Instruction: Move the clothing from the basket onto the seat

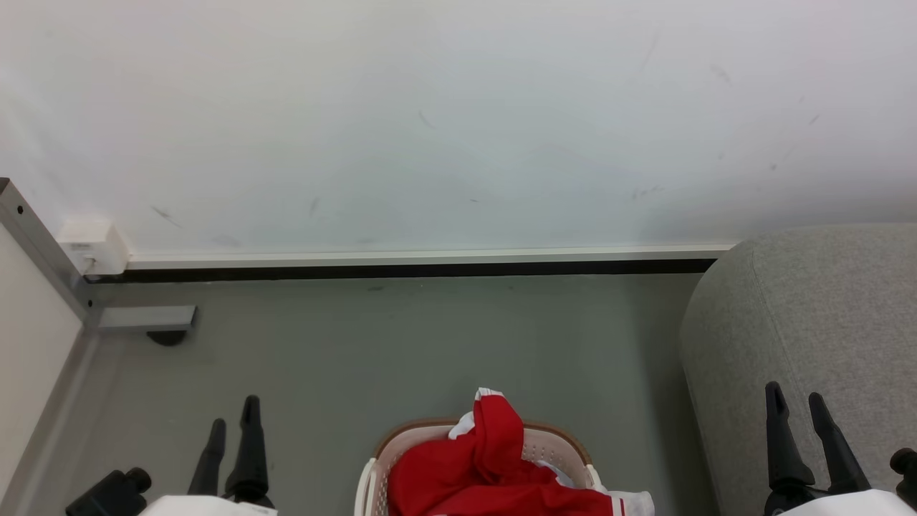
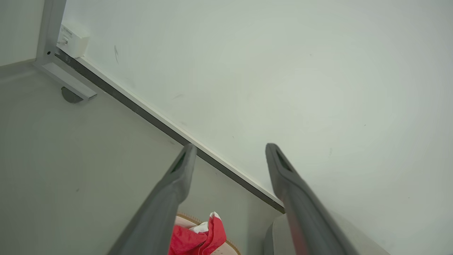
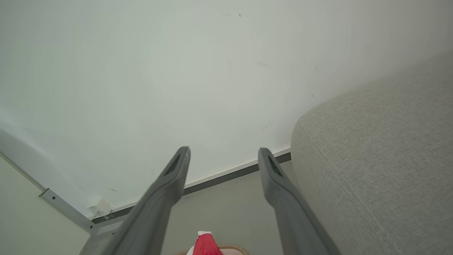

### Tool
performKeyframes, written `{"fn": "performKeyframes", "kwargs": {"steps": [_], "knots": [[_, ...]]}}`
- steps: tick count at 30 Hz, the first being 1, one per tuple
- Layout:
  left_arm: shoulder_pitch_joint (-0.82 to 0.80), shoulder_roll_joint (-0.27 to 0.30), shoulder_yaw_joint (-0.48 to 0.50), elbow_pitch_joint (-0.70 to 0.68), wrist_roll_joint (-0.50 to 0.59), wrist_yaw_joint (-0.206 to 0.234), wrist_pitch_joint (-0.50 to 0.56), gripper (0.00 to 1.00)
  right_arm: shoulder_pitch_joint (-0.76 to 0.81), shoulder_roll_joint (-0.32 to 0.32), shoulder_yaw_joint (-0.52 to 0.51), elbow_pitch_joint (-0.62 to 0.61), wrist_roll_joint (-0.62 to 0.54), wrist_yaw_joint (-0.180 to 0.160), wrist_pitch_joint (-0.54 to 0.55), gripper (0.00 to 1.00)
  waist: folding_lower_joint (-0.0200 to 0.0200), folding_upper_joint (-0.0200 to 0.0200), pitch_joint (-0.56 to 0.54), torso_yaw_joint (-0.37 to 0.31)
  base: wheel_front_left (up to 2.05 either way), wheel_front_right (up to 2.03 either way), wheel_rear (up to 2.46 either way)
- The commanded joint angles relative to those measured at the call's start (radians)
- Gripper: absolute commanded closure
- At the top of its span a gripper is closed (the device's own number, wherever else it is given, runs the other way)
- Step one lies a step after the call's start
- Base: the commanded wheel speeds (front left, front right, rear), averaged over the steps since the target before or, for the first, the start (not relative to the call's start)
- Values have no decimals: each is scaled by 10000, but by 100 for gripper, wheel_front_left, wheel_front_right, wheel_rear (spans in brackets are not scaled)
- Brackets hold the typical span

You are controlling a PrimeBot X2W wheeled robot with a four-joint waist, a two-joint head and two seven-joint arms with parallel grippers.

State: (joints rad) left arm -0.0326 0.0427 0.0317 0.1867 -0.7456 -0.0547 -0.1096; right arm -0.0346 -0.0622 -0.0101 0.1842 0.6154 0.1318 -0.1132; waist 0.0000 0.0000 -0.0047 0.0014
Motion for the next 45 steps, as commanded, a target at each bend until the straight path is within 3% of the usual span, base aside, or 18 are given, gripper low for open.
{"fn": "performKeyframes", "kwargs": {"steps": [1,24,45], "knots": [[28,82,23,-117,422,11,-150,0,35,-80,4,-151,-345,-10,-117,0,0,0,-9,-4,0,0,0],[218,95,105,-47,3171,-116,-747,0,192,23,-182,-104,-2511,-14,-706,0,0,0,-62,10,0,0,0],[413,102,269,200,5045,-386,-1174,0,327,80,-324,394,-3627,-17,-1134,0,0,0,-112,-43,0,0,0]]}}
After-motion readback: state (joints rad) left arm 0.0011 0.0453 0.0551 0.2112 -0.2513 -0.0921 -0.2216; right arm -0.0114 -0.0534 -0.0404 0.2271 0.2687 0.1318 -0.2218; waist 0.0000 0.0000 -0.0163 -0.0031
